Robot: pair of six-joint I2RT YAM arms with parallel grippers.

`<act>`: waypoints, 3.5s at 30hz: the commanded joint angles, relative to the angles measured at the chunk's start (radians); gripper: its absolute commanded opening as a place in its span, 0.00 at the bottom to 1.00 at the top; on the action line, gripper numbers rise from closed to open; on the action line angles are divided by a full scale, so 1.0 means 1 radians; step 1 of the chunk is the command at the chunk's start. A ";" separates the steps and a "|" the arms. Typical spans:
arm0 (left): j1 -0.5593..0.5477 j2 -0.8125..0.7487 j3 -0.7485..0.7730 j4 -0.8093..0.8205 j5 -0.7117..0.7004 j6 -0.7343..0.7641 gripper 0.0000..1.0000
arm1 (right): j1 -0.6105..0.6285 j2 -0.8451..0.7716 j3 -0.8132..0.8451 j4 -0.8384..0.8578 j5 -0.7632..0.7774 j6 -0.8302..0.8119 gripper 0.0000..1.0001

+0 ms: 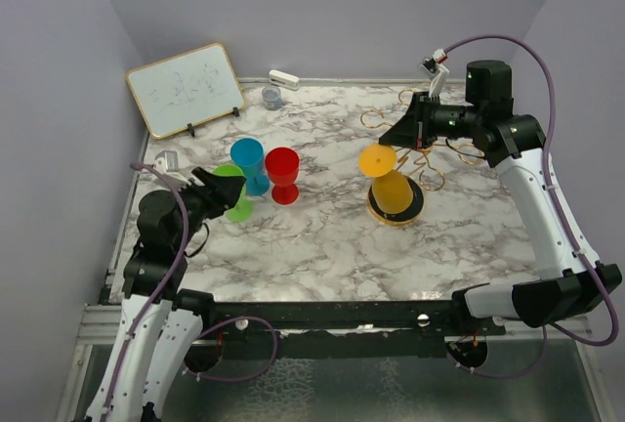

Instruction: Take the wine glass off the wine glass rack

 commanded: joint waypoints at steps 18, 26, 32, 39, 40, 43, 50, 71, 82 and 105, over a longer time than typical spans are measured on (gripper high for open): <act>-0.378 0.698 0.232 0.871 0.416 -0.601 0.57 | 0.004 -0.013 0.012 0.035 0.011 0.022 0.01; -0.526 0.765 0.204 0.999 0.369 -0.661 0.56 | 0.004 -0.016 0.003 0.037 0.025 0.015 0.01; -0.565 0.820 0.193 1.078 0.375 -0.701 0.53 | 0.004 -0.017 0.006 0.037 0.027 0.016 0.01; -0.568 0.809 0.189 1.019 0.333 -0.665 0.52 | 0.004 -0.021 0.007 0.039 0.023 0.019 0.01; -0.568 0.810 0.189 1.021 0.329 -0.666 0.51 | 0.004 -0.022 0.005 0.041 0.021 0.019 0.01; -0.568 0.825 0.196 1.028 0.321 -0.666 0.51 | 0.004 -0.026 0.000 0.040 0.021 0.017 0.01; -0.567 0.877 0.221 1.063 0.334 -0.684 0.44 | 0.004 -0.029 -0.003 0.040 0.018 0.018 0.01; -0.567 0.879 0.249 1.067 0.295 -0.689 0.01 | 0.003 -0.044 -0.016 0.042 0.022 0.017 0.01; -0.566 0.874 0.310 0.979 0.257 -0.629 0.00 | 0.004 -0.069 0.040 0.068 0.133 0.024 0.27; -0.566 0.982 0.619 0.519 0.181 -0.384 0.00 | 0.004 -0.201 0.052 0.135 0.308 0.085 0.31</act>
